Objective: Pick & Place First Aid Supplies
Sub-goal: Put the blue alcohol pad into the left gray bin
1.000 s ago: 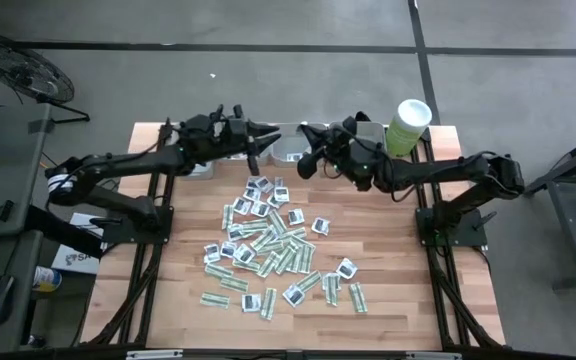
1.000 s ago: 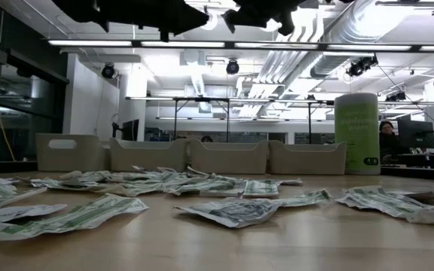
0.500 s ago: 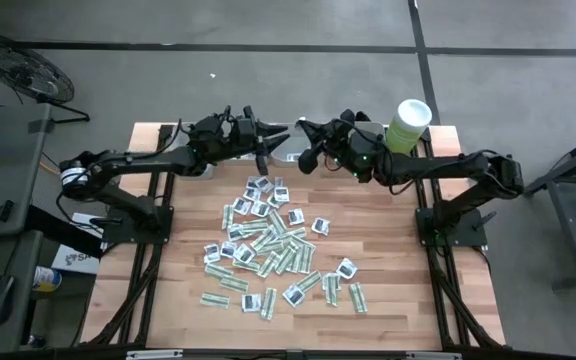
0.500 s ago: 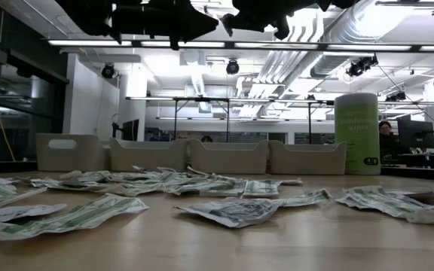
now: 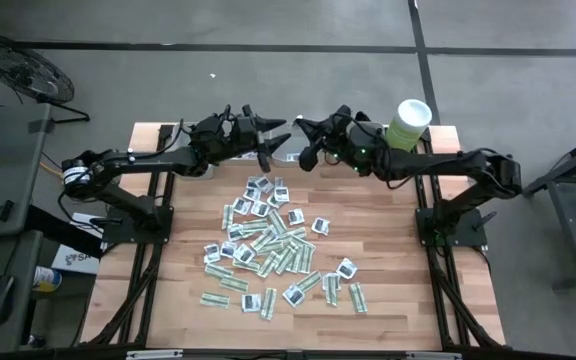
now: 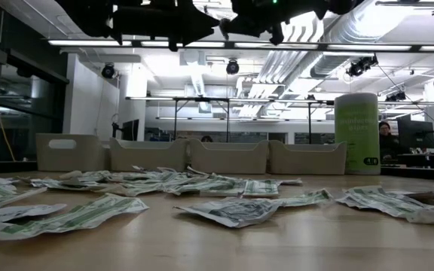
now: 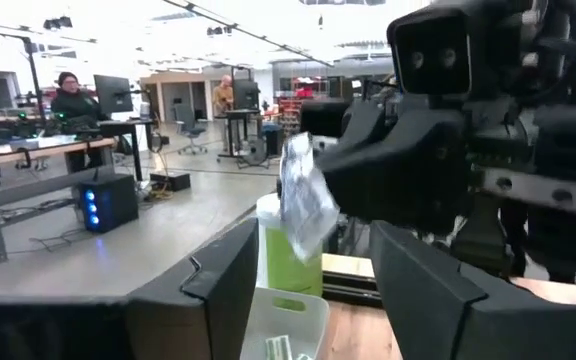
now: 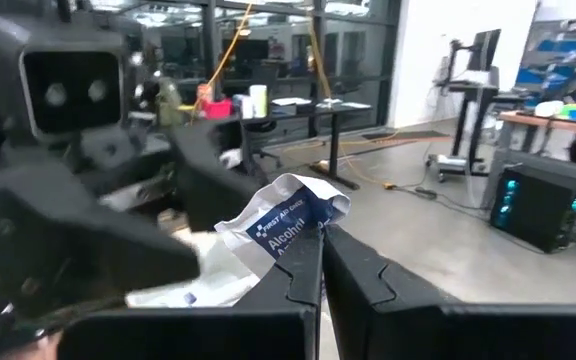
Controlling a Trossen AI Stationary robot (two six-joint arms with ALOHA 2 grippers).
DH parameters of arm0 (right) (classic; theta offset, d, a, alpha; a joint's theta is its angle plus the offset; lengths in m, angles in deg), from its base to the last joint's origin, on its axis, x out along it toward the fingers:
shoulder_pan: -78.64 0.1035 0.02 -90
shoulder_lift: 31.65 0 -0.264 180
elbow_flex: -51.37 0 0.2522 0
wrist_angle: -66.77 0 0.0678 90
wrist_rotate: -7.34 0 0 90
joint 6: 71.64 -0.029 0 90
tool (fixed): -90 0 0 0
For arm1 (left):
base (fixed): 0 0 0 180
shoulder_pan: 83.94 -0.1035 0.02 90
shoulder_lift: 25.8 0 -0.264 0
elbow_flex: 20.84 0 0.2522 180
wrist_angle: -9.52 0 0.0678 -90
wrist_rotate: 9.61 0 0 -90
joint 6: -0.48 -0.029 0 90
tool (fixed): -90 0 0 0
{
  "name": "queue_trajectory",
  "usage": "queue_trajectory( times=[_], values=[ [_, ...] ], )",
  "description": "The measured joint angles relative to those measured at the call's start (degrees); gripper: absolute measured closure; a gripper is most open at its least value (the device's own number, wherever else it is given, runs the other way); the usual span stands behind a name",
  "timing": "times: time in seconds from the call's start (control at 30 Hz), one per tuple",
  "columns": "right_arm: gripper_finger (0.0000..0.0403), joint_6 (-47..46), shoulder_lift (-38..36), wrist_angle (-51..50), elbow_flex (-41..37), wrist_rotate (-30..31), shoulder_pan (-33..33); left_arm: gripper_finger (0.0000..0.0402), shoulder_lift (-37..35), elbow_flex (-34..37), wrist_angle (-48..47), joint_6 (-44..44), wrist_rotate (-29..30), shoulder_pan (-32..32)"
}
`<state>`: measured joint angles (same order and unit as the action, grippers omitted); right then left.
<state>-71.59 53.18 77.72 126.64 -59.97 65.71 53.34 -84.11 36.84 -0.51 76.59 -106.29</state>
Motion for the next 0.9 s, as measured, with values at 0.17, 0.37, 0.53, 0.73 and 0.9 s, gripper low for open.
queue_trajectory(
  times=[0.17,0.37,0.53,0.73,0.9],
  values=[
    [0.0402,-0.2,2.0,1.1,0.0,-1.9,0.1,0.0208,0.0,0.0,-0.1,0.0,1.0,0.0],
    [0.0403,-1.0,2.0,2.5,0.0,-2.4,0.0,0.0208,0.0,0.0,-1.1,0.2,1.6,0.0],
    [0.0403,-1.2,2.0,3.2,0.0,-4.6,0.0,0.0211,0.0,0.0,-1.0,1.7,2.9,0.0],
    [0.0403,-1.2,2.0,3.5,0.0,-4.7,0.1,0.0264,0.0,0.0,-2.2,1.7,3.3,0.0],
    [0.0403,-1.1,2.0,3.4,0.0,-4.7,0.0,0.0340,0.0,0.0,-2.2,1.7,2.9,0.0]
  ],
)
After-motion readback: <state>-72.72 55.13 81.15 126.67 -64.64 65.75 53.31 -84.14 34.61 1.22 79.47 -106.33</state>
